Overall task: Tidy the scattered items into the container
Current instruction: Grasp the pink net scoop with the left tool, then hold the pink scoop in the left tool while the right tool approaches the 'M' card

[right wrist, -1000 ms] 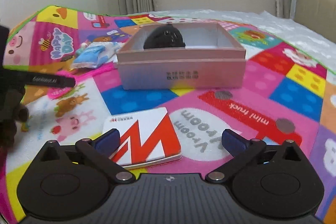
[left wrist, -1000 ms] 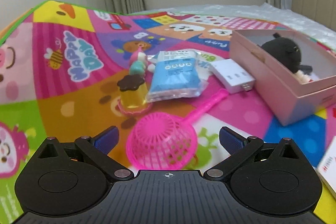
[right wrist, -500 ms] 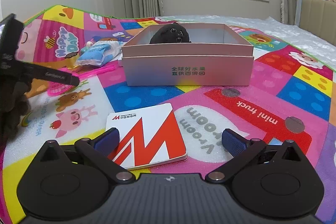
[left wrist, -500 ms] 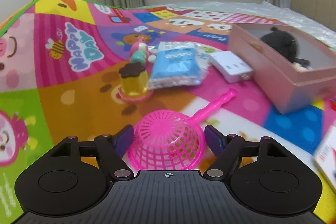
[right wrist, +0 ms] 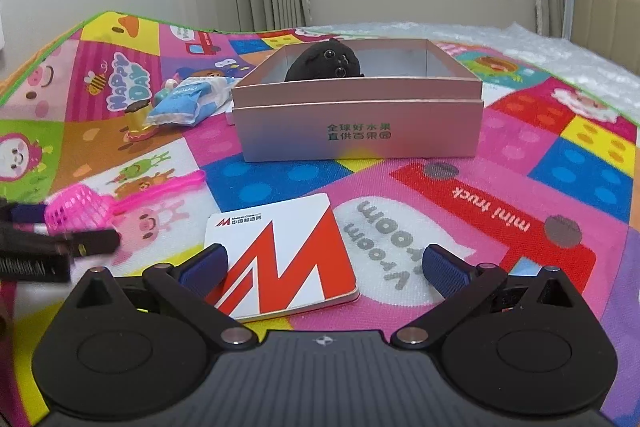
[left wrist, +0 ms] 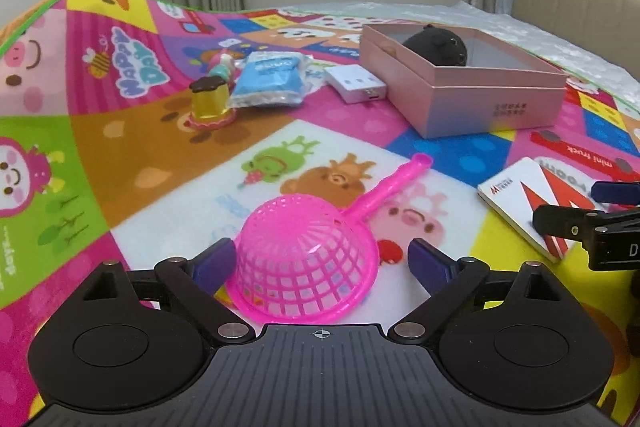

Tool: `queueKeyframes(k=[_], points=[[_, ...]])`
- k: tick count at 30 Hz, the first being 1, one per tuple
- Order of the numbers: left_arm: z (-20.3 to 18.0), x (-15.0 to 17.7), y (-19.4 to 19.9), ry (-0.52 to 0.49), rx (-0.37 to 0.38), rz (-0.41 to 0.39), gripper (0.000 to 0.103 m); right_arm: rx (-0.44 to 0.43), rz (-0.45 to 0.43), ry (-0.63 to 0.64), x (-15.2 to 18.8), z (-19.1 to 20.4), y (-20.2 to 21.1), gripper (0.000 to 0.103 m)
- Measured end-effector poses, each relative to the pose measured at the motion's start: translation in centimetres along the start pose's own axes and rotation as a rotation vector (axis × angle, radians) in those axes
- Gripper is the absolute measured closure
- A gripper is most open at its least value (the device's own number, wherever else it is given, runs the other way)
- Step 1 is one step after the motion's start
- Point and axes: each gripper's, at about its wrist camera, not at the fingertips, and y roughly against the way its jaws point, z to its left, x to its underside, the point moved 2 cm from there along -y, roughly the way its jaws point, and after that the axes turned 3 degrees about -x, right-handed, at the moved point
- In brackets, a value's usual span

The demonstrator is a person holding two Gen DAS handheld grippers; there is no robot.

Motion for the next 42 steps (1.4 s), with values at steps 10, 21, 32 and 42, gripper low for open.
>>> queueKeyframes(k=[10, 21, 32, 42], points=[[-1.5, 0.9, 2.5, -0.027, 0.199, 0.013, 0.003, -0.070, -0.023, -0.103, -2.4, -1.7, 3.5, 0.000], [-0.1, 1.2, 3.1, -0.041, 0.139, 0.015, 0.002, 0.169, 0.023, 0.142, -0.6, 0.7, 1.8, 0.010], [-1.2, 1.1, 1.2, -0.100, 0.144, 0.004, 0.001, 0.117, -0.026, 0.167, -0.9, 2.2, 3.6, 0.000], [0.6, 0.7, 1.2, 0.006, -0.001, -0.016, 0.014, 0.095, -0.043, 0.216, -1.4, 3.2, 3.5, 0.000]])
